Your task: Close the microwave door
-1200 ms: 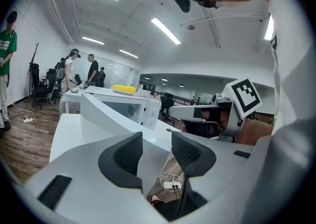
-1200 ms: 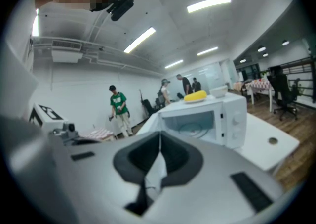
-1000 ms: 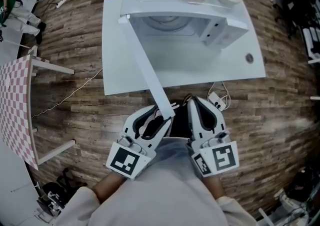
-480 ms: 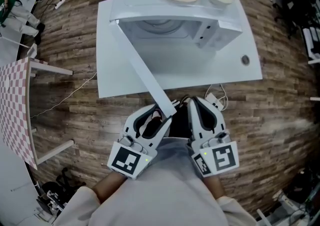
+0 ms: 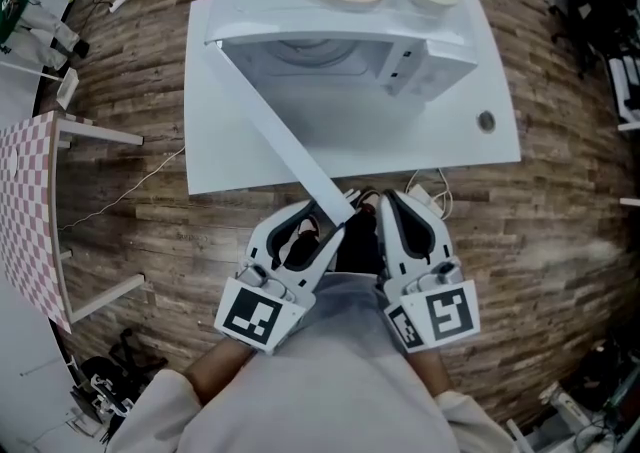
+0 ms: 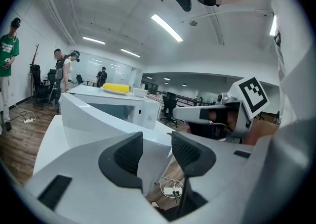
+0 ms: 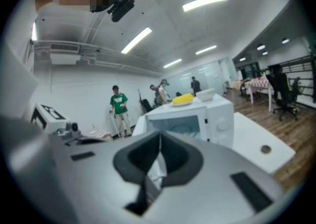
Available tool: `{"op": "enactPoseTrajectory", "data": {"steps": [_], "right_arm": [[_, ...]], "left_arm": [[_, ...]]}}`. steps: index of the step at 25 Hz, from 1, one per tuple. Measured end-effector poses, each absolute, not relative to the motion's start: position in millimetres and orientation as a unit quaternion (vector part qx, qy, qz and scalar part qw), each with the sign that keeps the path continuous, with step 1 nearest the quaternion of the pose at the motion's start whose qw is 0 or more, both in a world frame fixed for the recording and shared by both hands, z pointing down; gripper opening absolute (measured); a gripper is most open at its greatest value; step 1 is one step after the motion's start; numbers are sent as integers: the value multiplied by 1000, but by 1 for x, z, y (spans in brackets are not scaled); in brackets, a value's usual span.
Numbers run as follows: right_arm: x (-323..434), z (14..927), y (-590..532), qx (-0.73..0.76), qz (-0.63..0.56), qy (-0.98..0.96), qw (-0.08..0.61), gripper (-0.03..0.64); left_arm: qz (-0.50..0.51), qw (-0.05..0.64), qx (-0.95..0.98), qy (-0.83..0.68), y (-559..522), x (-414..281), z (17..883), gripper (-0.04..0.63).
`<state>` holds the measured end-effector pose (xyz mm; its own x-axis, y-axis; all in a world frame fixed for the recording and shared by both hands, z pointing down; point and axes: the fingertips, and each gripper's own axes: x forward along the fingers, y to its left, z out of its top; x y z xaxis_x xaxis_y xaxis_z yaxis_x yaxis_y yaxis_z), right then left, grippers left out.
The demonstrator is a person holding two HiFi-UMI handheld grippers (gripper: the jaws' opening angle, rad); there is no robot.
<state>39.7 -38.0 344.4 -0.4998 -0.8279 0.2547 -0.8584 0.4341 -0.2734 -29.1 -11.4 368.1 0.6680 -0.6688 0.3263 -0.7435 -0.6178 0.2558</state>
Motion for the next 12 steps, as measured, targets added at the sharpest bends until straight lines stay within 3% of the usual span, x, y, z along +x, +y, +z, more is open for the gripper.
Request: {"op": "enactPoseTrajectory", "data": {"steps": [12], "right_arm": [[56, 344, -50, 493, 185, -849, 46, 23]], "left_arm": [[87, 179, 893, -404, -34, -5, 368, 186]]}}
